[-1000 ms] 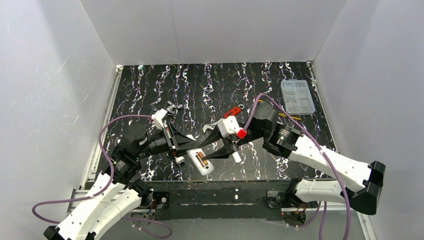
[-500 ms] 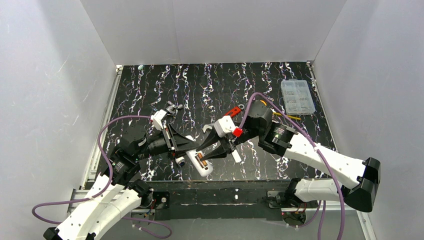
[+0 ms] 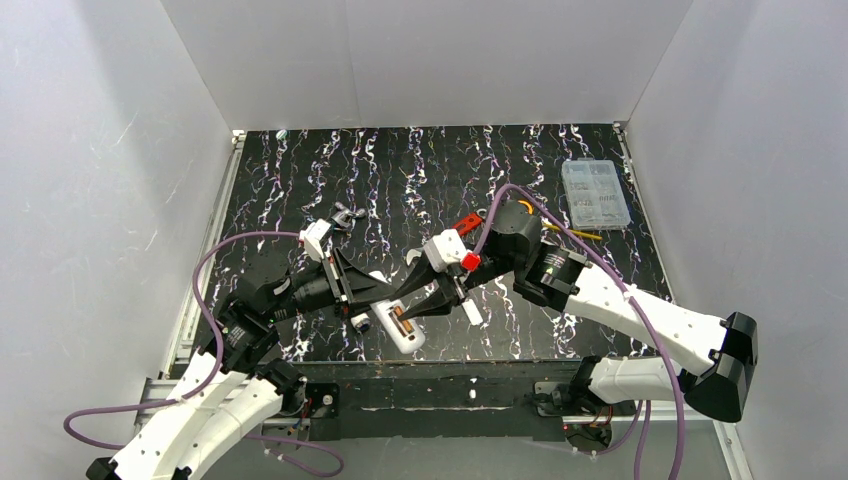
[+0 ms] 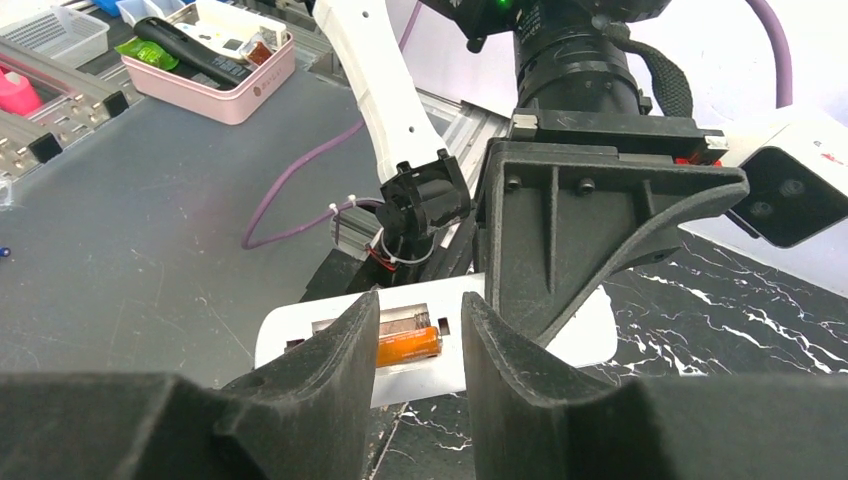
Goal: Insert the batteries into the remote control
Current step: Load the battery into the remote control, then adjust the battery at the center of the board.
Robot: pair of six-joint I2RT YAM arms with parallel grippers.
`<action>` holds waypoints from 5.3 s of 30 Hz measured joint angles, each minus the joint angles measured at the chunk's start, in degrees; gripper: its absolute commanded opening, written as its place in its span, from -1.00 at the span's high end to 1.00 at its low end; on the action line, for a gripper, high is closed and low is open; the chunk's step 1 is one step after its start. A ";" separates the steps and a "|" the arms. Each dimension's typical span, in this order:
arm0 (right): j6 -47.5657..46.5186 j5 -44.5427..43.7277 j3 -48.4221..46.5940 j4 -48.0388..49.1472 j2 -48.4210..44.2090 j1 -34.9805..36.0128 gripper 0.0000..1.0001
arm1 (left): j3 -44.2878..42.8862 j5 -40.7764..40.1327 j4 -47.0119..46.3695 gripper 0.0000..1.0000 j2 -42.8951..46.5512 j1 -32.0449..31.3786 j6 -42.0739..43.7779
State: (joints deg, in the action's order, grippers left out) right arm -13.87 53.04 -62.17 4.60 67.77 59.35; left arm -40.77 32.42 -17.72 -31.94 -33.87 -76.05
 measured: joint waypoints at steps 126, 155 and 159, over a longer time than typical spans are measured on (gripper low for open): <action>22.62 -43.47 14.27 -6.32 -10.29 -2.03 -0.11 | -13.92 -5.05 24.35 1.00 1.07 -0.26 17.05; 52.13 -47.34 -41.38 -34.71 51.21 3.41 -0.07 | -22.93 -4.44 26.73 1.00 -1.22 -0.26 18.84; 58.45 -47.30 -43.43 -36.24 53.88 3.52 -0.16 | -22.93 -4.42 26.84 1.00 -0.61 -0.26 18.64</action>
State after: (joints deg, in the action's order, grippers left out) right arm 44.58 5.74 -105.60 -31.64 121.64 62.87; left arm -63.70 28.01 9.13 -32.56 -34.13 -57.41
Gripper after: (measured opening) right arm 0.561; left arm 0.251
